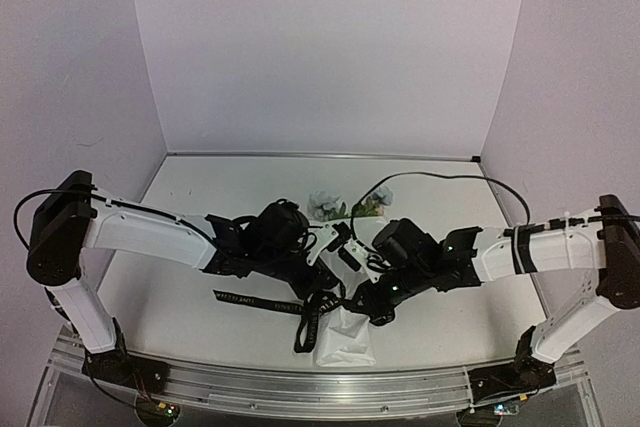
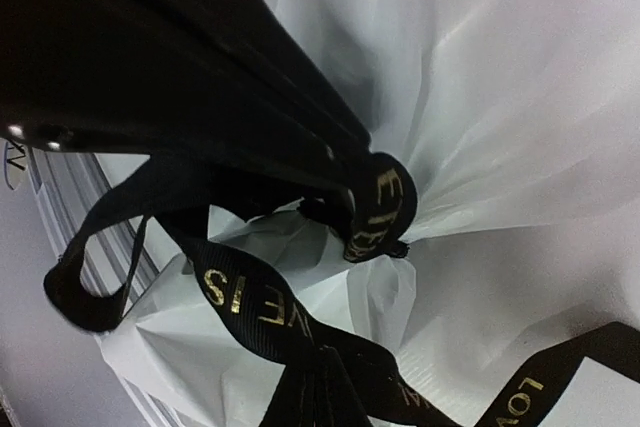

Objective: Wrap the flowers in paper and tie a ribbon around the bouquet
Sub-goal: Cross the half-tied ribbon over the folded bouquet.

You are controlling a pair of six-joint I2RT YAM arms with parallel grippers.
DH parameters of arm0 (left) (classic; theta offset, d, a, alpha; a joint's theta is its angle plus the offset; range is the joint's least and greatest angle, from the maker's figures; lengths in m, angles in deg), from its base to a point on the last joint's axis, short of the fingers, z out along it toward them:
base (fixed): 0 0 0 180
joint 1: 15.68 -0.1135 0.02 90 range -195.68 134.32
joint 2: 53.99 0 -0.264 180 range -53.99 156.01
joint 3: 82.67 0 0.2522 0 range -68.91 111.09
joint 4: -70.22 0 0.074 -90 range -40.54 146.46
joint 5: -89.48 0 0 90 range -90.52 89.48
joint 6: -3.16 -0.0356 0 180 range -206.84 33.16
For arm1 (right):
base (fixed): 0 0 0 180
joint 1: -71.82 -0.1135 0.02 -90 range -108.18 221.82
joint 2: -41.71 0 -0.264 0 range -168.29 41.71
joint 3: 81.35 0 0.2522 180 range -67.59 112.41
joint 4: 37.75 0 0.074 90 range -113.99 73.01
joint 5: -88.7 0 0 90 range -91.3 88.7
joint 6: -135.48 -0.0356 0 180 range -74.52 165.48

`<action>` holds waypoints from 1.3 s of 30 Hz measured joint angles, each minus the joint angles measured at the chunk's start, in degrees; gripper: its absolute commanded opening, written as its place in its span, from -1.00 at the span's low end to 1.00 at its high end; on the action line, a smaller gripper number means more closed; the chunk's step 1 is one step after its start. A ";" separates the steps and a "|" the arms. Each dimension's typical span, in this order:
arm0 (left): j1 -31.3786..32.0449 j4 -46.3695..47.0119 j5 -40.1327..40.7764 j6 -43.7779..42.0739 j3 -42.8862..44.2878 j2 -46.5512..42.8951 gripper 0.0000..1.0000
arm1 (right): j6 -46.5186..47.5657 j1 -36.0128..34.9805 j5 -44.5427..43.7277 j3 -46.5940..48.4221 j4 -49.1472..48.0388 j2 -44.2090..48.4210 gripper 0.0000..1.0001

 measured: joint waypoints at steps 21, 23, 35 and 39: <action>0.86 1.36 -0.83 0.52 -2.81 -4.37 -1.00 | -22.93 6.35 6.56 -0.54 -23.55 -9.18 -1.00; 0.86 1.36 0.27 0.60 -2.81 -4.36 -1.00 | -23.71 6.35 7.27 -0.78 -24.72 -9.19 -1.00; 0.86 1.37 11.45 2.77 -2.81 -4.33 -1.00 | -30.19 6.46 7.82 -5.40 -26.94 -6.71 -1.00; 0.86 1.38 11.98 3.25 -2.81 -4.33 -1.00 | -33.06 6.46 6.59 -5.60 -26.86 -4.70 -1.00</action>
